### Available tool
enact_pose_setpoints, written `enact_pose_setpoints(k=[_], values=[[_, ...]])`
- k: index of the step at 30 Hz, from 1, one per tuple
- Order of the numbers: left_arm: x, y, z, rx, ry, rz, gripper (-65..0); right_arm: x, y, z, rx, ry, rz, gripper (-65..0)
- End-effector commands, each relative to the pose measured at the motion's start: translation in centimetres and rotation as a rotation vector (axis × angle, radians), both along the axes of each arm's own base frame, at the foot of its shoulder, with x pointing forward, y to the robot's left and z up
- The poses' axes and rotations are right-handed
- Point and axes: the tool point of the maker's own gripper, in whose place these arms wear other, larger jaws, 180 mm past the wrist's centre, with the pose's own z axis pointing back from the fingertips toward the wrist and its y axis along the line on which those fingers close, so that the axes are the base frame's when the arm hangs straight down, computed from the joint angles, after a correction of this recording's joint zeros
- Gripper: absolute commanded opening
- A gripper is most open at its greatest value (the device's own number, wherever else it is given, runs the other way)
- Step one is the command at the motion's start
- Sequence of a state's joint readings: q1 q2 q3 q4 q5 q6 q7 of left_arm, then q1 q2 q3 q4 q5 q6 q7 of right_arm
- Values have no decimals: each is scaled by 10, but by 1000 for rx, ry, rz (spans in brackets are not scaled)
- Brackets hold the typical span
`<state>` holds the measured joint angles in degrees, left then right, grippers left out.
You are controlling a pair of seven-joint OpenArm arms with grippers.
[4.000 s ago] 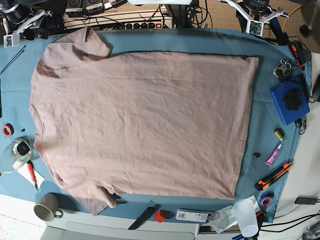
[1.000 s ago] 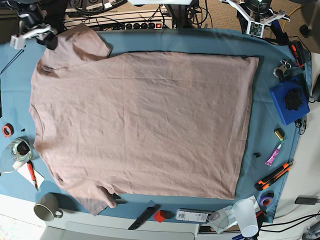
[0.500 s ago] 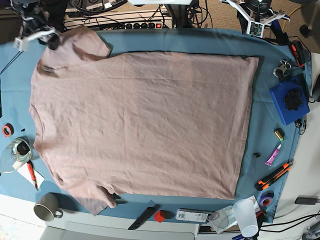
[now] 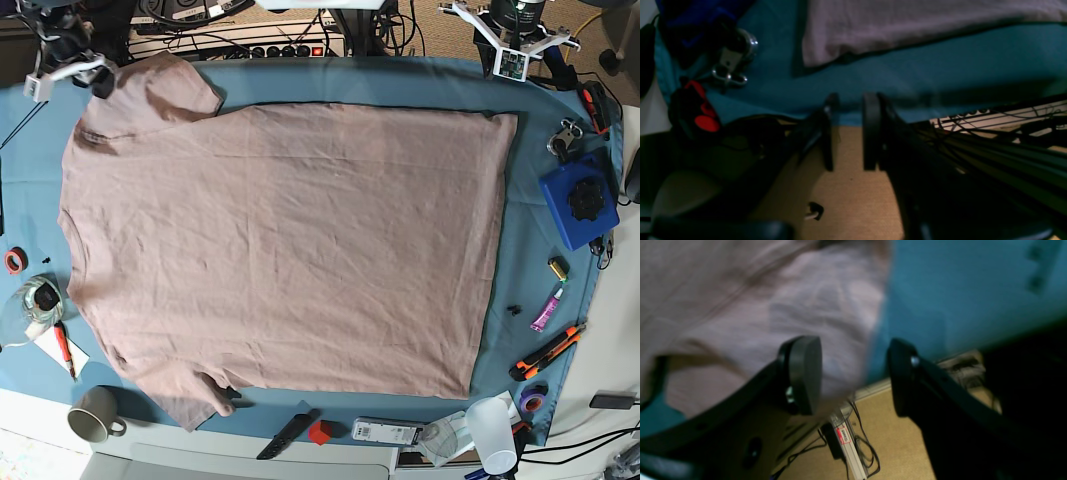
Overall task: Fold the T-shirt properly
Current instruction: 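Lower the right gripper to the shirt's shoulder corner and grasp it, then lower the left gripper to the other shoulder corner and grasp it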
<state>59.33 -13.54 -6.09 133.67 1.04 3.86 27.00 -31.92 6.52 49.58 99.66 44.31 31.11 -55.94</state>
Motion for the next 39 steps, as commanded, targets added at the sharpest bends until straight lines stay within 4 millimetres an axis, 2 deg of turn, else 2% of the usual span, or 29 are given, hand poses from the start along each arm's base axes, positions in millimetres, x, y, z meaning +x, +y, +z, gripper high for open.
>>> enact_pose_setpoints(k=[1, 6, 13, 21, 29, 32, 35, 39], values=[[2, -1, 8, 2, -24, -5, -518, 6, 2, 4, -14, -12, 30, -330], [2, -1, 8, 2, -24, -5, -518, 8, 23, -13, 13, 29, 41, -330], [2, -1, 8, 2, -26, -5, -518, -14, 51, -28, 101, 103, 93, -330], [8, -1, 10, 2, -43, -5, -518, -44, 52, -33, 107, 167, 90, -331], [10, -1, 10, 2, -52, -6, -518, -35, 38, -29, 43, 135, 85, -331], [23, -1, 15, 2, -93, -6, -508, -36, 41, -30, 54, 145, 90, -331], [45, -1, 24, 2, -159, -8, -465, -37, 41, -30, 56, 150, 91, -331], [62, 2, 26, 10, -177, 6, -465, -38, 41, -30, 57, 155, 92, -331]])
